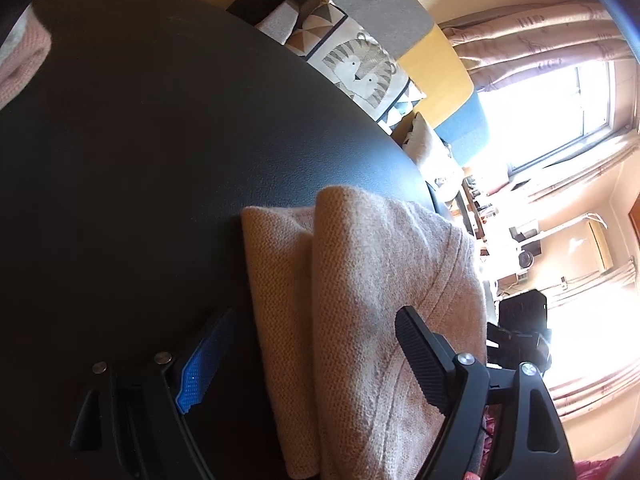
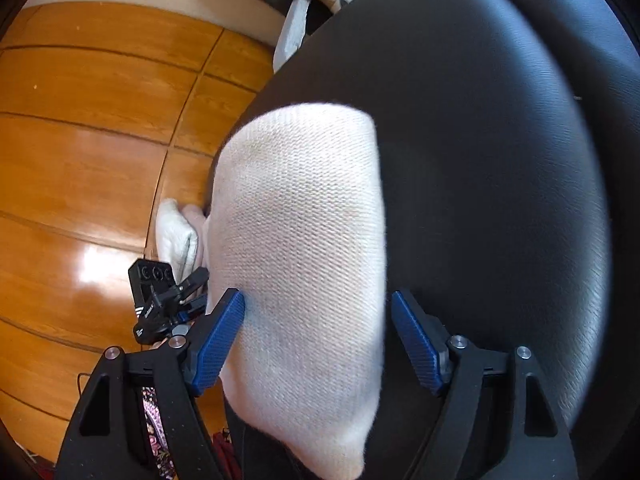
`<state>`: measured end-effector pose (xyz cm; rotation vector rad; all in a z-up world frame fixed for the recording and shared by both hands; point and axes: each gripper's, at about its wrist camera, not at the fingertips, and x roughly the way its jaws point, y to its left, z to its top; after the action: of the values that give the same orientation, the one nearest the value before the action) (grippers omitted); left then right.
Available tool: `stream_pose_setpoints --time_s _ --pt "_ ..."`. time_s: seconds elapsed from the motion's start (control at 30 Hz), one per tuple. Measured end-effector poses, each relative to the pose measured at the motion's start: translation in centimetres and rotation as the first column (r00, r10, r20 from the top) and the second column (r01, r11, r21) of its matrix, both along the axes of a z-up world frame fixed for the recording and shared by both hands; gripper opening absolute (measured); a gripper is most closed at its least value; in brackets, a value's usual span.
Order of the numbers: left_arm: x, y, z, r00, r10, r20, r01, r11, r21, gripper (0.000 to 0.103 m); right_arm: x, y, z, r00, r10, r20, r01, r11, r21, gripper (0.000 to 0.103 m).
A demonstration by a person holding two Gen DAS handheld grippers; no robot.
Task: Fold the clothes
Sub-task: 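Grasp the folded sweater end with the right gripper and lift it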
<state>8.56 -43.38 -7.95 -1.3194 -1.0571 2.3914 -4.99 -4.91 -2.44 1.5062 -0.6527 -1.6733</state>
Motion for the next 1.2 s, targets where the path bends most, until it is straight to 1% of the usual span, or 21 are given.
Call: stream_pose_setpoints --time_s 0.17,0.27,0.33,0.4,0.43,0.47,0.5,0.53,0.57,0.63,0.7,0.73,0.77,0.8,0.87,0.9,0.97,1.07,1.2 --pt "-0.6 1.0 0.2 0.999 -0.047 -0.019 0.046 0.996 -0.079 0.083 -0.3 -1.1 -0.2 0.999 0.025 0.030 -0.025 1.000 -0.002 0.080" --pt "-0.6 1.8 0.5 0.996 -0.081 -0.026 0.076 0.986 -0.148 0.083 -0.5 -2.0 -0.4 0.999 0.034 0.030 -0.034 0.999 -0.003 0.080" --pt "-0.5 2.1 0.6 0.995 -0.096 -0.027 0.090 0.980 -0.177 0.082 -0.5 -2.4 -0.3 0.999 0.044 0.025 -0.044 0.999 -0.002 0.081" --pt "-0.3 2.0 0.5 0.996 -0.090 -0.030 0.084 0.982 -0.171 0.076 -0.5 -2.9 -0.2 0.998 0.054 0.022 -0.054 0.999 -0.002 0.081" --pt "-0.2 1.7 0.4 0.996 -0.082 -0.033 0.076 0.986 -0.146 0.066 -0.5 -3.0 -0.1 0.998 0.062 0.018 -0.062 0.998 -0.004 0.081" --pt "-0.2 1.4 0.2 0.997 -0.075 -0.035 0.071 0.991 -0.111 0.049 -0.6 -3.1 -0.1 0.997 0.071 0.014 -0.071 0.997 -0.006 0.081" --pt "-0.2 1.1 -0.3 0.997 -0.068 -0.033 0.066 0.997 -0.051 0.042 -0.7 -3.2 -0.1 0.997 0.078 0.012 -0.077 0.997 -0.007 0.081" --pt "-0.1 0.9 -0.9 0.998 -0.053 -0.029 0.054 0.999 0.006 0.038 -0.8 -3.2 -0.1 0.996 0.083 0.013 -0.083 0.996 -0.008 0.081" --pt "-0.1 0.7 -1.3 0.999 -0.042 -0.030 0.043 0.998 0.048 0.037 -0.8 -3.3 -0.1 0.996 0.091 0.016 -0.091 0.996 -0.006 0.082" --pt "0.1 1.0 -1.2 0.998 -0.043 -0.050 0.044 0.999 0.029 0.036 -0.9 -3.7 -0.1 0.994 0.104 0.018 -0.104 0.995 0.002 0.084" --pt "0.1 1.3 -1.1 0.998 -0.041 -0.057 0.042 0.999 0.014 0.035 -0.8 -4.2 0.0 0.993 0.121 -0.004 -0.121 0.993 0.014 0.084" --pt "0.2 1.4 -0.9 0.997 -0.041 -0.060 0.041 0.999 0.001 0.033 -0.7 -4.3 0.1 0.992 0.126 -0.017 -0.126 0.992 0.024 0.080" --pt "0.2 1.5 -0.8 0.997 -0.040 -0.062 0.040 0.999 -0.012 0.031 -0.6 -4.5 0.2 0.991 0.130 -0.030 -0.129 0.991 0.036 0.074" --pt "0.3 1.7 -0.5 0.997 -0.040 -0.066 0.038 0.999 -0.031 0.031 -0.6 -4.6 0.3 0.991 0.125 -0.039 -0.124 0.992 0.037 0.071" --pt "0.6 2.3 0.4 0.996 -0.044 -0.082 0.036 0.995 -0.094 0.028 -0.6 -4.5 0.6 0.993 0.102 -0.051 -0.101 0.995 0.025 0.062" --pt "0.7 2.6 0.8 0.995 -0.045 -0.090 0.034 0.993 -0.117 0.028 -0.5 -4.5 0.8 0.994 0.093 -0.061 -0.091 0.996 0.022 0.061" --pt "1.2 2.7 1.6 0.993 -0.041 -0.111 0.026 0.991 -0.134 0.027 -0.3 -4.7 1.5 0.993 0.082 -0.084 -0.080 0.997 0.019 0.058" --pt "2.6 2.5 3.0 0.984 -0.031 -0.174 0.009 0.991 -0.130 0.026 0.1 -4.9 2.8 0.989 0.084 -0.123 -0.082 0.996 0.016 0.057" --pt "4.5 1.9 5.5 0.965 -0.003 -0.262 -0.032 0.991 -0.130 0.026 0.2 -5.6 5.3 0.978 0.118 -0.174 -0.121 0.993 -0.006 0.057"
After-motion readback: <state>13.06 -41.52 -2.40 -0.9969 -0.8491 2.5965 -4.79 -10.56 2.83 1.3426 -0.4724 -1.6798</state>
